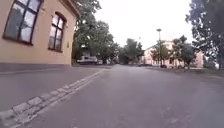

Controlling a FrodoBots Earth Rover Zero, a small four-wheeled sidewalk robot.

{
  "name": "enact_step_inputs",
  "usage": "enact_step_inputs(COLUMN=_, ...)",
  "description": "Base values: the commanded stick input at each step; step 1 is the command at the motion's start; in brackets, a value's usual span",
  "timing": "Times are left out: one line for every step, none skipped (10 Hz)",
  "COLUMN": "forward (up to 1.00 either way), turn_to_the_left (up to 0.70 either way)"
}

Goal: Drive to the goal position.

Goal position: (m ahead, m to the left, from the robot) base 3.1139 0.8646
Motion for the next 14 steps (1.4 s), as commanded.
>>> enact_step_inputs(forward=0.45, turn_to_the_left=0.00)
enact_step_inputs(forward=0.45, turn_to_the_left=0.00)
enact_step_inputs(forward=0.45, turn_to_the_left=0.00)
enact_step_inputs(forward=0.45, turn_to_the_left=0.00)
enact_step_inputs(forward=0.45, turn_to_the_left=0.00)
enact_step_inputs(forward=0.45, turn_to_the_left=0.00)
enact_step_inputs(forward=0.45, turn_to_the_left=0.00)
enact_step_inputs(forward=0.45, turn_to_the_left=0.00)
enact_step_inputs(forward=0.45, turn_to_the_left=-0.01)
enact_step_inputs(forward=0.45, turn_to_the_left=-0.17)
enact_step_inputs(forward=0.45, turn_to_the_left=-0.27)
enact_step_inputs(forward=0.45, turn_to_the_left=-0.27)
enact_step_inputs(forward=0.45, turn_to_the_left=-0.27)
enact_step_inputs(forward=0.45, turn_to_the_left=-0.27)
